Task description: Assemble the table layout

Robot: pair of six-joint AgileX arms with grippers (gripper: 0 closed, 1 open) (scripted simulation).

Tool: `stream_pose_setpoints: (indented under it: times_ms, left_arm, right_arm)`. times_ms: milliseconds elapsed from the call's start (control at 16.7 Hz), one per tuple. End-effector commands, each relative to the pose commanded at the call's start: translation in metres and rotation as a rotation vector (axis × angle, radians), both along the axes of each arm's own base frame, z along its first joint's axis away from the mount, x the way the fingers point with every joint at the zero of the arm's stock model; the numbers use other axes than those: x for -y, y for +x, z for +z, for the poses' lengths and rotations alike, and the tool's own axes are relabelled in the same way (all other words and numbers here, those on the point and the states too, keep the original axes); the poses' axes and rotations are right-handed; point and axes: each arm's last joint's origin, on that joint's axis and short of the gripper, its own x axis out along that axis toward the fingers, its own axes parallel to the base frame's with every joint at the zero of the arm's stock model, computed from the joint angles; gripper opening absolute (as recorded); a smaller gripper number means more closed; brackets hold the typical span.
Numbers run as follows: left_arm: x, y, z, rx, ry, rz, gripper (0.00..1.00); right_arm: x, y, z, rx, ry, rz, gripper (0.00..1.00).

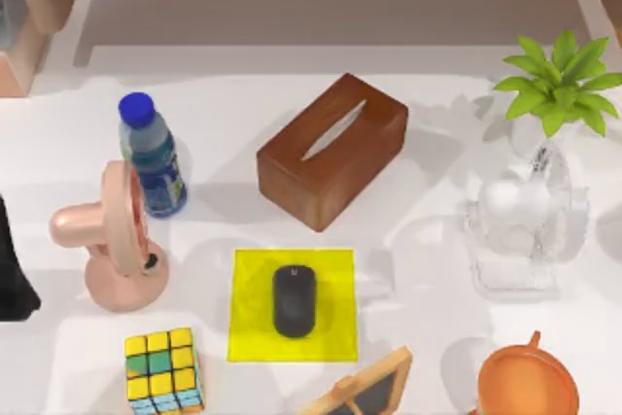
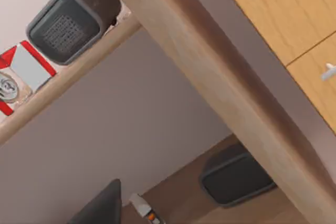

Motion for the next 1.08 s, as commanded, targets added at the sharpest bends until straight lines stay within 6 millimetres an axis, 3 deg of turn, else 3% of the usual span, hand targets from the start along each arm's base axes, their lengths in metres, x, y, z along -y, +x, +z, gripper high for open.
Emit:
stream_pose_setpoints:
  times_ms: [60,180,420,660,1080]
  left_arm:
    - [0.0,0.0,0.0,0.0,0.0,0.0,1.0]
    - [0.0,0.0,0.0,0.0,0.0,0.0,1.0]
    - [0.0,0.0,0.0,0.0,0.0,0.0,1.0]
    - [0.0,0.0,0.0,0.0,0.0,0.0,1.0]
    - [0.0,0.0,0.0,0.0,0.0,0.0,1.0]
  right_arm:
    - [-0.007,-0.024,0.004,0.026,-0.073,-0.008,1.0]
    - [-0.02,-0.068,-0.009,0.028,-0.204,-0.005,1.0]
    - [-0.037,-0.122,-0.077,-0.081,-0.423,0.037,1.0]
    - [-0.042,-0.141,-0.118,-0.1,-0.604,0.015,1.0]
    - [-0.042,-0.147,-0.121,-0.049,-0.695,-0.047,1.0]
